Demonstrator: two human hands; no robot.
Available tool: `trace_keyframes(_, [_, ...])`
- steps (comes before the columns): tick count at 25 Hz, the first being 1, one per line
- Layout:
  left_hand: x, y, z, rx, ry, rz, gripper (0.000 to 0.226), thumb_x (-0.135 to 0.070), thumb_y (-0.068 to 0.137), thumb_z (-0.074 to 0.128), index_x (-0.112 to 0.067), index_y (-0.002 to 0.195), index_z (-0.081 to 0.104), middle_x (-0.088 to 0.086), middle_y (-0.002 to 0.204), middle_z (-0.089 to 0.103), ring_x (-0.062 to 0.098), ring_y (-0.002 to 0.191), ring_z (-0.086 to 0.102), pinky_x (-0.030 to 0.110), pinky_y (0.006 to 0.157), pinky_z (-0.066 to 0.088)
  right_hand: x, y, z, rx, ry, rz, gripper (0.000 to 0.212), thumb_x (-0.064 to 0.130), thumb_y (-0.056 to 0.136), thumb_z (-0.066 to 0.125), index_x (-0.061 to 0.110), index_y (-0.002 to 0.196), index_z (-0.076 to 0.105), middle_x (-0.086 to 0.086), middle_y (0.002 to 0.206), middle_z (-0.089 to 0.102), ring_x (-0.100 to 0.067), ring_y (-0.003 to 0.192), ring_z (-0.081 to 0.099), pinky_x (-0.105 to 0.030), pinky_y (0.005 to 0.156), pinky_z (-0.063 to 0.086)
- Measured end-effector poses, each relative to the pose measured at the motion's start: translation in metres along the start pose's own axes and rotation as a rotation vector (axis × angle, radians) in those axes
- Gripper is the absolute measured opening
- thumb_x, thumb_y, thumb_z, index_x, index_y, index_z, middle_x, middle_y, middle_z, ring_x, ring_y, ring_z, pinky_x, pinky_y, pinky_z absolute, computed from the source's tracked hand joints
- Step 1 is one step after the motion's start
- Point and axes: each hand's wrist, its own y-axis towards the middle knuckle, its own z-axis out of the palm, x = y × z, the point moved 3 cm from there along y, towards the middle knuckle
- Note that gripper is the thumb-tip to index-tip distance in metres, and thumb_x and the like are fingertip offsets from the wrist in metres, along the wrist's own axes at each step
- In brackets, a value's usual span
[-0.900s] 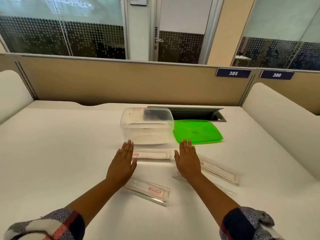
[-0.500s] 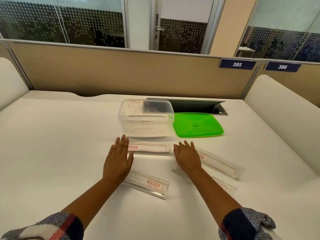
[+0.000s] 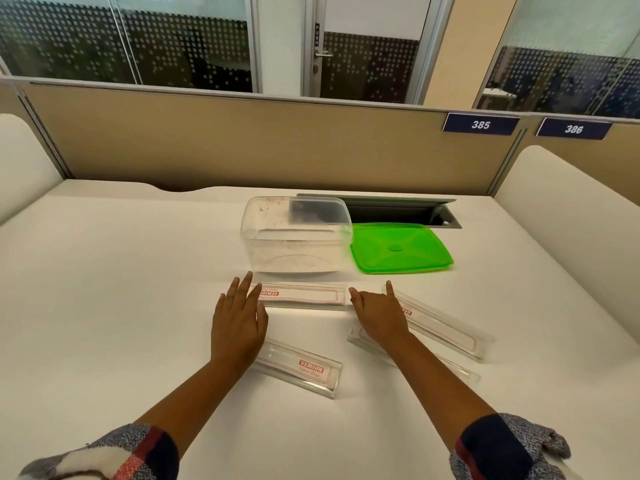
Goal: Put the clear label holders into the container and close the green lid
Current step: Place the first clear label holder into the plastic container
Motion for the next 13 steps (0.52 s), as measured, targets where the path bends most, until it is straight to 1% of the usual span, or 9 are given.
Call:
trace_keyframes(1, [0.001,-0.001,0.000,-0.003,0.006,0.000,0.055,-0.034,0.089,0.021,-0.010,0.122,0.058,0.012,0.139,0.051,0.032,0.130,0.045,0.048,0.107,0.034,-0.002,0.002,0.001,-0.042,0.043,0.012,0.041,0.023,0.100,0.028,0.011,0.138,0.039,-0.011,0.121,0.063,-0.027,0.114,0.057,-0.046,0.117,0.002])
trace_keyframes(2, [0.002,-0.003,0.000,-0.005,0.013,-0.002,0.053,-0.033,0.089,0.022,-0.010,0.114,0.063,0.013,0.130,0.059,0.032,0.121,0.054,0.049,0.103,0.038,-0.003,0.001,-0.002,-0.112,0.121,0.030,0.047,0.034,0.100,0.022,0.011,0.131,0.049,-0.010,0.125,0.062,-0.026,0.123,0.051,-0.043,0.118,0.001])
trace_keyframes(4, [0.005,-0.007,-0.001,-0.011,0.019,-0.020,0.050,-0.030,0.088,0.022,-0.010,0.095,0.067,0.011,0.106,0.069,0.030,0.097,0.064,0.047,0.093,0.046,-0.001,-0.002,-0.006,-0.243,0.276,0.038,0.079,0.055,0.092,-0.001,0.015,0.119,0.061,-0.007,0.132,0.058,-0.023,0.133,0.042,-0.037,0.116,-0.002])
trace_keyframes(5, [0.006,-0.008,-0.002,-0.013,0.016,-0.030,0.048,-0.029,0.088,0.022,-0.010,0.088,0.066,0.009,0.096,0.070,0.029,0.086,0.064,0.045,0.087,0.048,0.003,-0.006,-0.008,-0.297,0.330,-0.004,0.086,0.058,0.087,-0.007,0.017,0.115,0.063,-0.005,0.135,0.056,-0.022,0.135,0.039,-0.035,0.115,-0.002])
trace_keyframes(6, [0.007,-0.009,-0.004,-0.012,0.014,-0.033,0.046,-0.028,0.087,0.023,-0.010,0.083,0.065,0.008,0.089,0.069,0.028,0.079,0.062,0.042,0.082,0.048,0.009,-0.013,-0.011,-0.340,0.391,-0.056,0.085,0.058,0.086,-0.005,0.018,0.113,0.065,-0.004,0.135,0.055,-0.021,0.135,0.039,-0.032,0.116,0.002])
trace_keyframes(7, [0.007,-0.011,-0.005,-0.008,0.014,-0.027,0.045,-0.028,0.087,0.024,-0.010,0.081,0.064,0.009,0.087,0.068,0.028,0.076,0.061,0.040,0.078,0.049,0.014,-0.020,-0.013,-0.379,0.460,-0.103,0.080,0.058,0.088,0.000,0.018,0.111,0.065,-0.004,0.133,0.057,-0.020,0.132,0.042,-0.028,0.116,0.010])
trace_keyframes(9, [0.010,-0.019,-0.004,-0.005,-0.013,0.009,0.043,-0.029,0.087,0.026,-0.009,0.083,0.064,0.012,0.098,0.066,0.028,0.083,0.061,0.038,0.077,0.050,0.026,-0.038,-0.016,-0.413,0.604,-0.154,0.075,0.059,0.090,0.006,0.017,0.109,0.065,-0.001,0.123,0.064,-0.016,0.120,0.051,-0.019,0.104,0.029])
trace_keyframes(11, [0.017,-0.029,-0.001,-0.009,-0.130,0.004,0.041,-0.034,0.088,0.028,-0.011,0.094,0.062,0.013,0.120,0.058,0.029,0.104,0.056,0.039,0.086,0.049,0.036,-0.056,-0.010,-0.366,0.748,-0.144,0.072,0.063,0.088,0.009,0.021,0.109,0.064,0.006,0.113,0.065,-0.008,0.108,0.054,-0.011,0.091,0.034])
trace_keyframes(13, [0.025,-0.036,-0.001,-0.004,-0.274,-0.089,0.043,-0.040,0.088,0.032,-0.012,0.109,0.055,0.010,0.133,0.046,0.025,0.119,0.047,0.039,0.094,0.047,0.043,-0.071,0.002,-0.315,0.859,-0.115,0.071,0.068,0.086,0.011,0.026,0.109,0.063,0.016,0.107,0.060,0.001,0.102,0.052,-0.006,0.086,0.035])
